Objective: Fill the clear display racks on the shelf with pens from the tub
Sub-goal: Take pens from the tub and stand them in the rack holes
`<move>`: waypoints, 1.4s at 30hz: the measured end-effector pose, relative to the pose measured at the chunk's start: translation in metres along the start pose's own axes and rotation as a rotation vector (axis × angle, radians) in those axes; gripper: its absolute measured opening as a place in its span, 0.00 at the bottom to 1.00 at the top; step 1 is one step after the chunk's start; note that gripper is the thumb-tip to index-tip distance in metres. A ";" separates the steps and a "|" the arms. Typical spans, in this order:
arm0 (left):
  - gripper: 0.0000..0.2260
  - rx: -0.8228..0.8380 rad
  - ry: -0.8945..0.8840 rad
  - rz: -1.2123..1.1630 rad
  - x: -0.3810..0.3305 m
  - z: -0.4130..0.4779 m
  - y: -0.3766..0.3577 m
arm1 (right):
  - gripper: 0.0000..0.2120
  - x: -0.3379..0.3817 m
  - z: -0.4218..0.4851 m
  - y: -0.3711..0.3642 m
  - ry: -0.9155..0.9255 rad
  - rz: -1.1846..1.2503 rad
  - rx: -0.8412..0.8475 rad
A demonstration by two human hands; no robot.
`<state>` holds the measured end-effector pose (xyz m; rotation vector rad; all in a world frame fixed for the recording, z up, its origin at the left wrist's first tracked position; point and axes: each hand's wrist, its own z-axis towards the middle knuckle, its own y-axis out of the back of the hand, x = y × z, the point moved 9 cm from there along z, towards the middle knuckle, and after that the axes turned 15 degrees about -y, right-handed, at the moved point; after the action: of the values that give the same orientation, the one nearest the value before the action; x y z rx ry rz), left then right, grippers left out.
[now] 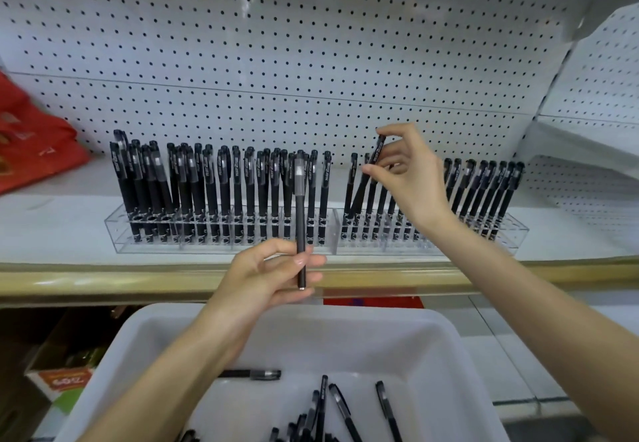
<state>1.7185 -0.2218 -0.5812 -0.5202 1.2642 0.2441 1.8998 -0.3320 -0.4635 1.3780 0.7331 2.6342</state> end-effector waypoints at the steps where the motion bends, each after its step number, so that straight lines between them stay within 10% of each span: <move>1: 0.08 -0.019 -0.012 -0.003 0.001 0.001 0.003 | 0.21 -0.001 -0.001 -0.004 0.012 -0.021 0.016; 23: 0.03 -0.067 -0.069 0.040 0.010 0.008 0.012 | 0.25 -0.011 -0.012 -0.025 0.142 -0.258 -0.003; 33: 0.02 -0.011 -0.100 0.155 0.009 0.013 0.001 | 0.09 0.002 -0.026 -0.009 -0.087 0.151 0.181; 42: 0.07 -0.090 -0.148 0.269 0.012 0.015 -0.017 | 0.16 0.010 -0.056 -0.021 -0.229 0.388 0.308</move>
<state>1.7418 -0.2304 -0.5851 -0.4000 1.1809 0.5577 1.8459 -0.3317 -0.4925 2.0543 0.9544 2.6405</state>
